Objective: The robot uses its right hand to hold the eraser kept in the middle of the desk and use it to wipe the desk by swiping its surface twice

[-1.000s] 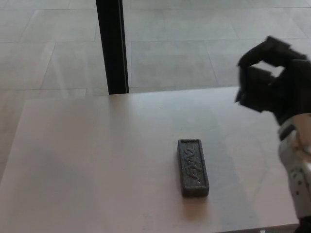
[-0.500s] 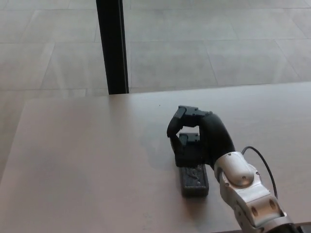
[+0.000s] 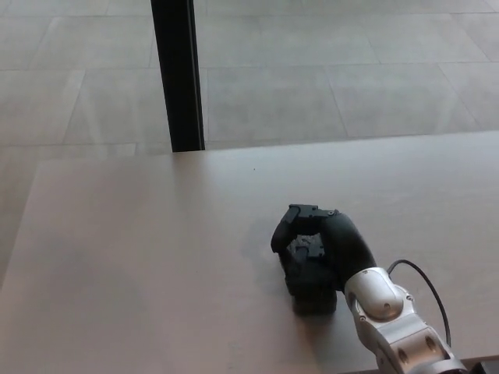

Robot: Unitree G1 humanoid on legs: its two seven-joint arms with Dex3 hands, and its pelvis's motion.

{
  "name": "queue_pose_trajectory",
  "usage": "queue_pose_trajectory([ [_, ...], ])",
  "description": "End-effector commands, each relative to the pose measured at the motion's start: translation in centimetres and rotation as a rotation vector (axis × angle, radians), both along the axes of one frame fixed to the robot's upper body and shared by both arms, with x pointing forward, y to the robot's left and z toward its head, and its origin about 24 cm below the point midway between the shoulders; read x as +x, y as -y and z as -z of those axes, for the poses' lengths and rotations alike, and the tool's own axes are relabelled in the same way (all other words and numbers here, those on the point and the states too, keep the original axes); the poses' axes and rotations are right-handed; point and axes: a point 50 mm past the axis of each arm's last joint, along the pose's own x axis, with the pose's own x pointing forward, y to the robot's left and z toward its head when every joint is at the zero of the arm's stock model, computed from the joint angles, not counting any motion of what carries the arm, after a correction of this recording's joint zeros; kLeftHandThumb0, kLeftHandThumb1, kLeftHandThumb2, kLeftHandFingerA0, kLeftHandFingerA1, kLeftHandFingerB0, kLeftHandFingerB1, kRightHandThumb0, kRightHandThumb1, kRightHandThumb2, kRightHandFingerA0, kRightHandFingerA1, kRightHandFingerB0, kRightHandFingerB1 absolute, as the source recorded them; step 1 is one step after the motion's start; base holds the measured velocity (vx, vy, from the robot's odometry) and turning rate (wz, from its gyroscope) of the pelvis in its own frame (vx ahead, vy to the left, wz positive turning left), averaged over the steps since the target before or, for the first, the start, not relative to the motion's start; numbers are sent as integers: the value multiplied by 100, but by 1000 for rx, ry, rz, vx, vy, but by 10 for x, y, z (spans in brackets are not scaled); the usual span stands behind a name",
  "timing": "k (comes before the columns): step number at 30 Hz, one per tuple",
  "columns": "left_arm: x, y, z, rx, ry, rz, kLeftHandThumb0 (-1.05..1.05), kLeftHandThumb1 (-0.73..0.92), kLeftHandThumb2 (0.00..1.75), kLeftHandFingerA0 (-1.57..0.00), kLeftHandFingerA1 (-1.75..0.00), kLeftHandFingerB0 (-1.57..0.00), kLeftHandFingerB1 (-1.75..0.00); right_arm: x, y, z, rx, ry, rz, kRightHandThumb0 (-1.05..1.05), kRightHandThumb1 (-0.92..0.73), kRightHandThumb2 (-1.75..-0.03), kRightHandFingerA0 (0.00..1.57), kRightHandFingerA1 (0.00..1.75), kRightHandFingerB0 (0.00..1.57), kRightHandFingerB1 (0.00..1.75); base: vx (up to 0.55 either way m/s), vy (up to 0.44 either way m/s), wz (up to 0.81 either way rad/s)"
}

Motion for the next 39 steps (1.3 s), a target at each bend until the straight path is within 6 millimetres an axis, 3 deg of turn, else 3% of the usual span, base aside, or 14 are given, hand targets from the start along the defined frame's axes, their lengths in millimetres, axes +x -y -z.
queue_pose_trajectory([
  [1,-2,-6,-5,-2,-12,-5,-52,68,61,-76,-69,-62,-54,-3,7,8,1,-28,25,-25,-50,-123,98,175,79,169,0,0,0],
  [3,-2,-5,-4,7,-17,0,-53,68,60,-78,-65,-64,-54,-5,9,13,54,-61,44,-27,-46,-123,100,175,81,166,0,0,0],
  [6,-1,-5,-4,4,-13,-10,-52,68,61,-77,-68,-62,-54,-8,15,20,146,-92,81,-27,-41,-139,106,175,80,169,0,0,0],
  [11,0,-4,-3,-4,4,-14,-50,68,60,-77,-70,-63,-55,-21,33,49,337,-212,211,-28,-45,-137,109,175,79,174,0,0,0],
  [18,1,-1,-1,-8,2,-12,-52,68,60,-77,-70,-65,-55,-29,50,65,352,-258,261,-31,-45,-138,110,175,80,175,0,0,0],
  [19,0,-1,0,-16,10,-28,-53,67,60,-77,-71,-66,-55,-31,62,67,338,-244,276,-29,-47,-133,107,175,76,173,0,0,0],
  [22,-3,-4,-3,3,-5,-10,-51,69,61,-75,-69,-66,-55,-26,101,59,309,-212,355,-26,-57,-119,107,175,74,170,0,0,0],
  [26,-7,-4,-2,-3,-5,-13,-51,69,61,-72,-65,-61,-53,-25,124,53,266,-187,406,-27,-61,-113,103,175,79,160,0,0,0],
  [27,-7,-3,-1,2,-6,-20,-53,68,60,-78,-69,-64,-54,-24,147,46,218,-152,426,-28,-59,-115,103,175,73,166,0,0,0],
  [29,-6,-3,-2,-1,7,-27,-52,67,60,-80,-71,-65,-57,-25,172,36,125,-119,445,-28,-55,-113,99,175,79,159,0,0,0],
  [32,-4,-4,-3,-4,19,-37,-52,67,60,-78,-71,-65,-56,-25,189,26,68,-96,457,-27,-55,-112,98,175,78,157,0,0,0],
  [33,-4,-5,-4,2,14,-28,-52,69,60,-77,-70,-62,-55,-28,208,18,0,-92,484,-27,-54,-114,98,175,79,153,0,0,0],
  [34,-4,-5,-4,1,15,-31,-51,69,61,-75,-69,-62,-55,-29,214,14,-33,-72,474,-24,-56,-113,97,175,78,152,0,0,0],
  [39,-4,-6,-5,11,11,-35,-51,69,61,-76,-65,-60,-53,-32,242,-1,-52,-49,511,-22,-51,-119,99,175,81,154,0,0,0],
])
